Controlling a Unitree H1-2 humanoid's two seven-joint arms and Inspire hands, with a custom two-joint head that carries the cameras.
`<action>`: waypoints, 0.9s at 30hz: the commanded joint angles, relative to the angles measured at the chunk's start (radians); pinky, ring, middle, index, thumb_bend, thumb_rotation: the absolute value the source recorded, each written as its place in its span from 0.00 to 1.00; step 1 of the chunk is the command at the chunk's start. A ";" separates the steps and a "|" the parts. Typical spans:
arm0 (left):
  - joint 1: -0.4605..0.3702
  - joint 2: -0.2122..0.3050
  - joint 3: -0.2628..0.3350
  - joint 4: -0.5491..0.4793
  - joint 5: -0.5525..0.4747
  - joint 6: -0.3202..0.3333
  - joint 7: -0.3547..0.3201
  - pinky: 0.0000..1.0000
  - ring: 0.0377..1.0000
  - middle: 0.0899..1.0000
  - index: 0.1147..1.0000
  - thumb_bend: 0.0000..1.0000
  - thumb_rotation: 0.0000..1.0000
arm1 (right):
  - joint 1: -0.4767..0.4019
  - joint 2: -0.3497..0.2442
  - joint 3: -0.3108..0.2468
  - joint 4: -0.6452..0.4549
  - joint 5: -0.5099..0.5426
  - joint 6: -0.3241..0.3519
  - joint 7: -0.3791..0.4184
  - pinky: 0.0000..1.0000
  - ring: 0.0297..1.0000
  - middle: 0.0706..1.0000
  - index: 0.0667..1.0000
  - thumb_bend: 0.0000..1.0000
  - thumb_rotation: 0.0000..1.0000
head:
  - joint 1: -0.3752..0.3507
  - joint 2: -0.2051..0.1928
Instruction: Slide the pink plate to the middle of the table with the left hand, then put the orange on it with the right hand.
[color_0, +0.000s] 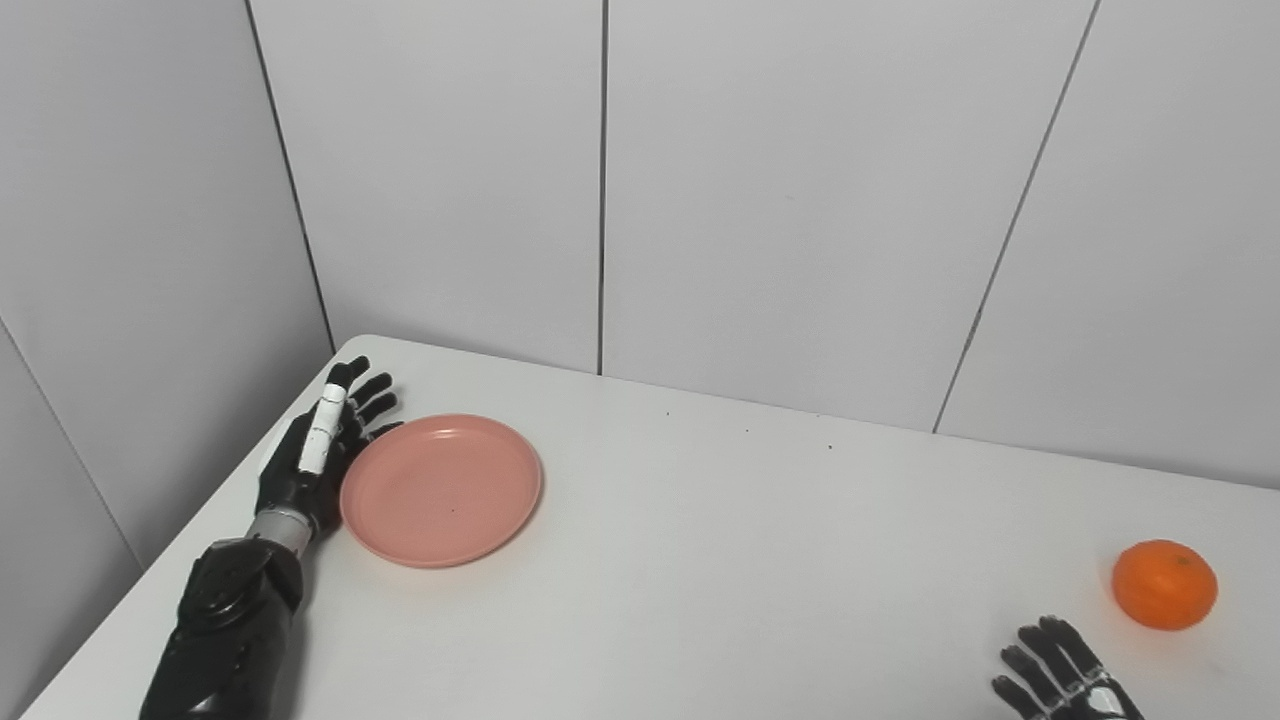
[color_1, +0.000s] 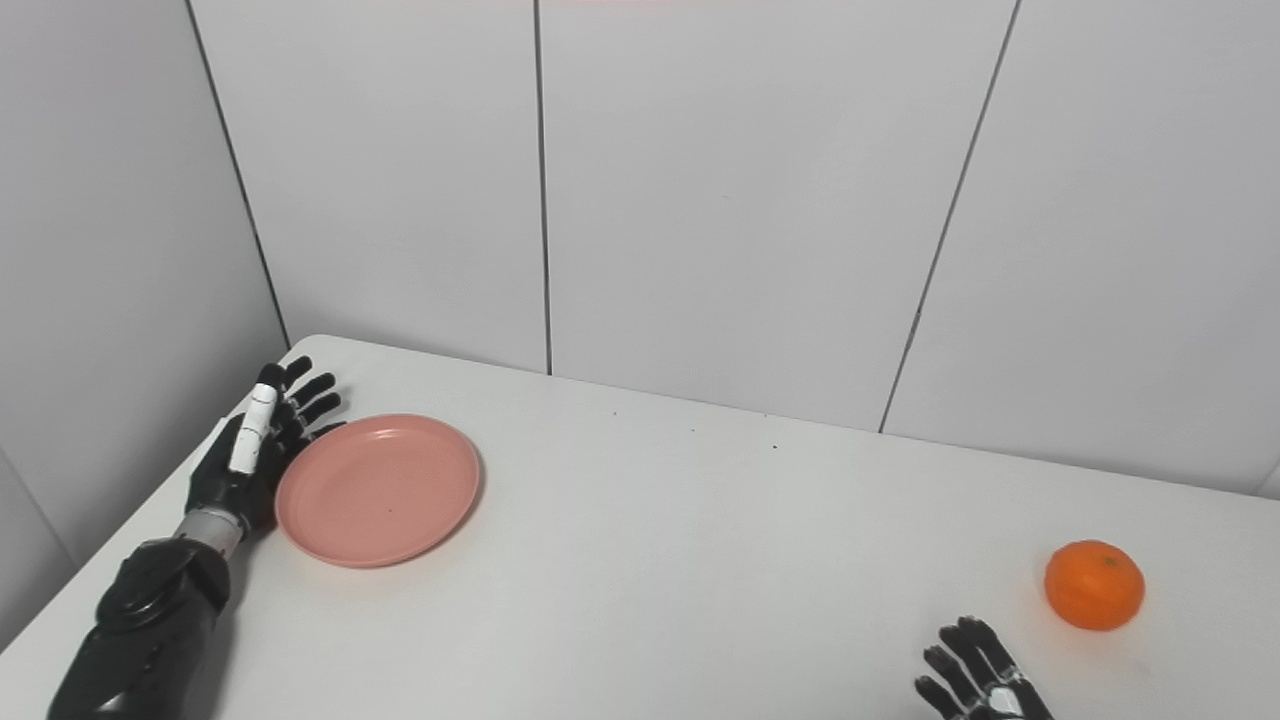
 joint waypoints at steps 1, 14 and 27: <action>-0.021 0.009 0.003 -0.051 0.005 0.002 0.012 0.79 0.91 0.89 0.91 0.92 0.84 | 0.005 -0.003 0.006 -0.015 0.006 0.038 0.006 0.86 0.87 0.87 0.85 0.70 0.63 | 0.000 -0.003; -0.013 -0.029 -0.004 -0.102 0.029 0.010 0.059 0.83 0.92 0.90 0.87 0.89 0.85 | -0.002 -0.006 0.011 0.006 -0.006 0.017 0.015 0.86 0.87 0.86 0.85 0.71 0.59 | -0.018 -0.015; -0.001 -0.062 -0.025 -0.122 0.027 0.042 0.057 0.75 0.90 0.88 0.85 0.89 0.82 | 0.011 -0.007 0.008 -0.023 0.008 0.033 0.016 0.86 0.87 0.87 0.85 0.71 0.59 | -0.010 0.006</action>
